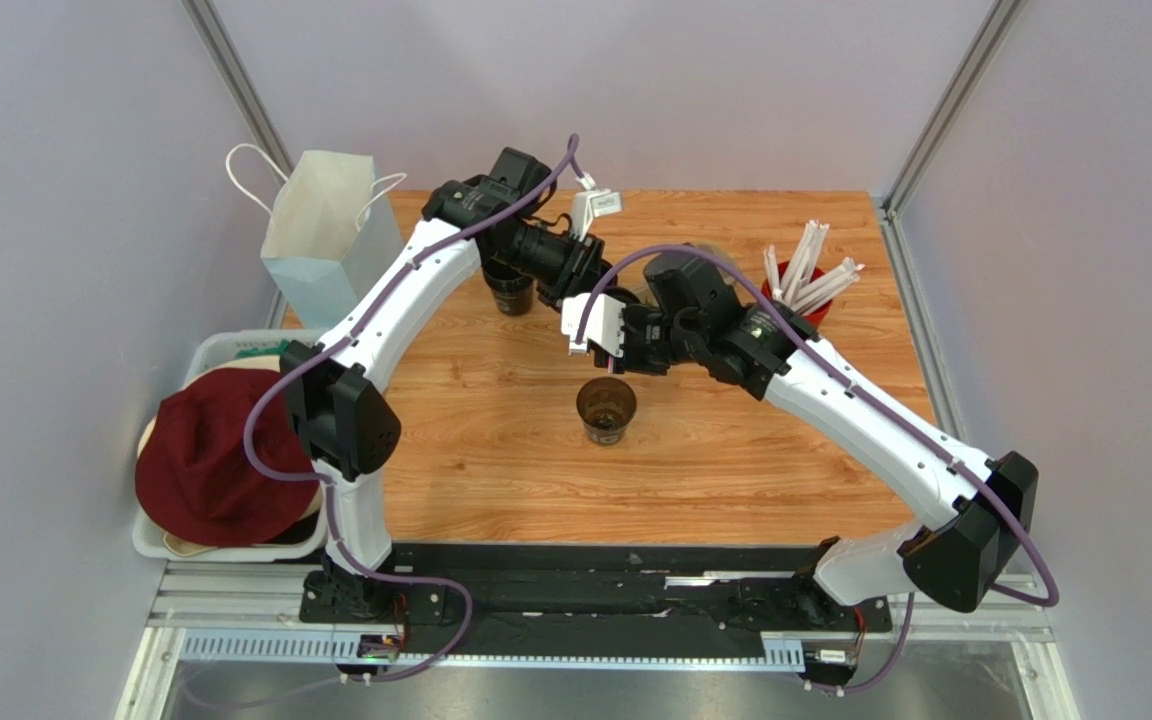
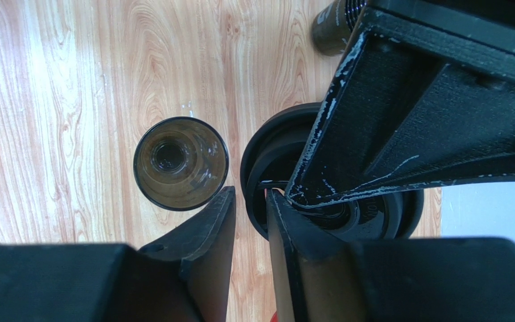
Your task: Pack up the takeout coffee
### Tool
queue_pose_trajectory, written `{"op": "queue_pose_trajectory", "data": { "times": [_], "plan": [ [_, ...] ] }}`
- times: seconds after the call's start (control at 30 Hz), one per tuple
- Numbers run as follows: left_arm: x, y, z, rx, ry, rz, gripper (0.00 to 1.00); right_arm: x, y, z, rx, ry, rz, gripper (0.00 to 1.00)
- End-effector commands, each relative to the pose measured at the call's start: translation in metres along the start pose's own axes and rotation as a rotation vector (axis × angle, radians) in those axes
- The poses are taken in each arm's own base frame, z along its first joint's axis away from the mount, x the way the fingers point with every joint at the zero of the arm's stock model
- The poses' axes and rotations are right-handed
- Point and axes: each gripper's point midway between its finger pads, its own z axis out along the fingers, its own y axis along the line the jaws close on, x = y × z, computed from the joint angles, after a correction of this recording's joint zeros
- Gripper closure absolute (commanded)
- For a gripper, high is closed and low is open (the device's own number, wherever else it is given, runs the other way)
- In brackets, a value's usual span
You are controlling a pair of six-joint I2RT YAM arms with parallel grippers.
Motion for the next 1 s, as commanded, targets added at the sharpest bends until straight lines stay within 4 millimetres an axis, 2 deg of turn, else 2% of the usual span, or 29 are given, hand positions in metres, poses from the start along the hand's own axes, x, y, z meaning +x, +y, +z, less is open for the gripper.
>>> {"op": "queue_pose_trajectory", "data": {
  "times": [0.0,0.1,0.13,0.17,0.33,0.43,0.47,0.57,0.6,0.77,0.97],
  "plan": [
    [-0.007,-0.042,-0.017,0.088,-0.043,0.055,0.73,-0.003,-0.014,0.003,0.068,-0.015,0.001,0.74],
    [-0.008,-0.043,-0.017,0.091,-0.045,0.062,0.73,-0.003,-0.015,0.003,0.073,-0.014,0.002,0.87],
    [-0.008,-0.043,-0.017,0.091,-0.045,0.062,0.72,-0.004,-0.015,0.003,0.072,-0.015,0.001,0.95],
    [-0.008,-0.043,-0.017,0.091,-0.045,0.062,0.69,-0.004,-0.015,0.003,0.071,-0.016,0.003,0.99],
    [-0.010,-0.044,-0.019,0.080,-0.049,0.079,0.57,-0.006,-0.011,0.000,0.057,-0.016,0.009,1.00],
    [-0.012,-0.041,-0.022,0.048,-0.053,0.093,0.45,-0.008,-0.006,-0.004,0.037,-0.014,0.018,1.00],
    [-0.013,-0.041,-0.024,0.037,-0.055,0.101,0.38,-0.011,-0.007,-0.007,0.035,-0.021,0.017,1.00],
    [-0.019,-0.035,-0.031,-0.026,-0.069,0.135,0.35,-0.016,-0.002,-0.016,0.013,-0.029,0.028,1.00],
    [-0.023,-0.036,-0.036,-0.038,-0.081,0.145,0.27,-0.015,0.001,-0.019,0.000,-0.025,0.032,1.00],
    [-0.038,-0.028,-0.059,-0.123,-0.139,0.175,0.25,-0.019,0.010,-0.033,-0.024,-0.032,0.055,1.00],
    [-0.059,-0.002,-0.115,-0.218,-0.277,0.134,0.25,-0.018,0.020,-0.043,-0.049,-0.039,0.081,1.00]
  ]
}}
